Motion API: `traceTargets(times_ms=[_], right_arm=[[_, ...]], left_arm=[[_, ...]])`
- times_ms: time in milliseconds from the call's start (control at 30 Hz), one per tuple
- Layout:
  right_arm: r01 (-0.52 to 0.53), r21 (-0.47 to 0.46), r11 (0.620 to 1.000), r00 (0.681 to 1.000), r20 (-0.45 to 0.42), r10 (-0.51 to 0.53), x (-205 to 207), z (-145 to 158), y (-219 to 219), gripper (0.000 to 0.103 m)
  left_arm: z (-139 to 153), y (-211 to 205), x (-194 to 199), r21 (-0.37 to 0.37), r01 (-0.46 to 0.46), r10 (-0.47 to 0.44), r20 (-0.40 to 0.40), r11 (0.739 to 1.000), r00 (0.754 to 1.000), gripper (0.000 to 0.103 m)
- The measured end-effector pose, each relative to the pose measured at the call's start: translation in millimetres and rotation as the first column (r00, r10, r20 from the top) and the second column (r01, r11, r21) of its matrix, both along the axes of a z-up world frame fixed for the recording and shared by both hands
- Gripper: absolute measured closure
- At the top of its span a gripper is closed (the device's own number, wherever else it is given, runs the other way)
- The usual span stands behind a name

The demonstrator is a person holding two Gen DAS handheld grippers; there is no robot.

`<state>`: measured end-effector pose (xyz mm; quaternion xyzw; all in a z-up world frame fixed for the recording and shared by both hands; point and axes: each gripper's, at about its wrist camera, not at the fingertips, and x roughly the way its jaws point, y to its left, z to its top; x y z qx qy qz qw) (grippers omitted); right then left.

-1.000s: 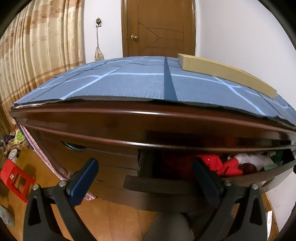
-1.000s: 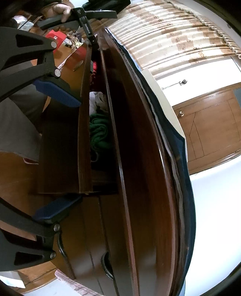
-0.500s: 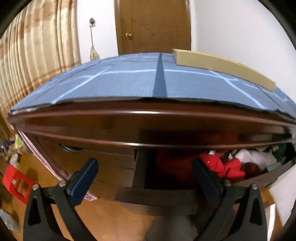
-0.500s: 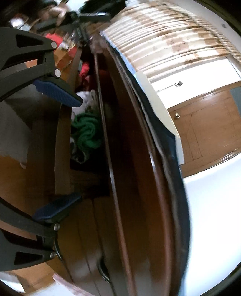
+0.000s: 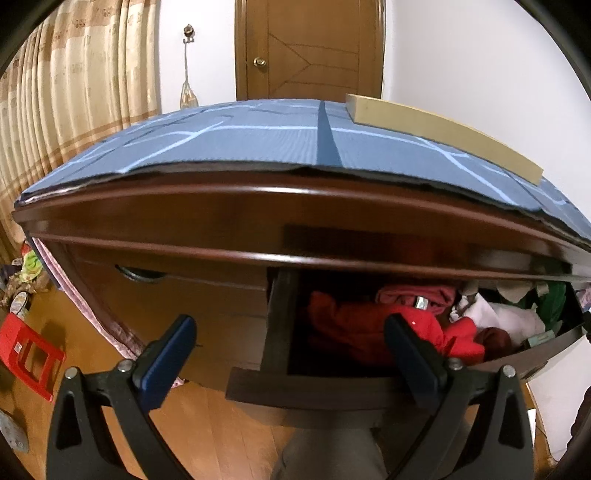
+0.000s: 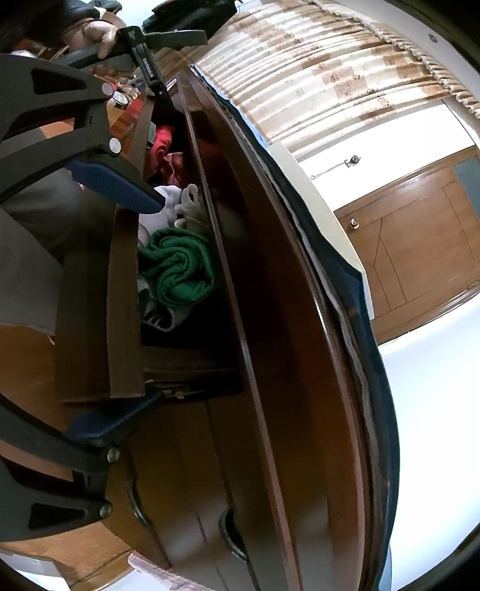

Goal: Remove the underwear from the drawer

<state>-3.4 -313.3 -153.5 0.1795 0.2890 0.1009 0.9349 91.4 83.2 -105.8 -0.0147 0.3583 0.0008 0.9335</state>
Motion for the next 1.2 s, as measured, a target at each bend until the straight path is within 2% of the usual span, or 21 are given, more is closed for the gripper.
traceTargets(times_ms=[267,600,1200], right_arm=[[0.014,-0.028,0.999,0.999,-0.046,-0.016,-5,4,3,0.004],[0.041,-0.05,0.998,0.994,-0.103,-0.046,-7,9,6,0.003],[0.038,-0.058,0.998,0.991,-0.123,-0.045,0,12,4,0.003]], left_arm=[[4,-6,-14,0.074,0.033,-0.032,-0.014,0.997,0.999,0.0],[3,-3,-36,0.062,0.038,-0.036,-0.031,0.997,0.999,0.0],[1,-1,-57,0.064,0.04,-0.037,-0.036,0.997,0.999,0.0]])
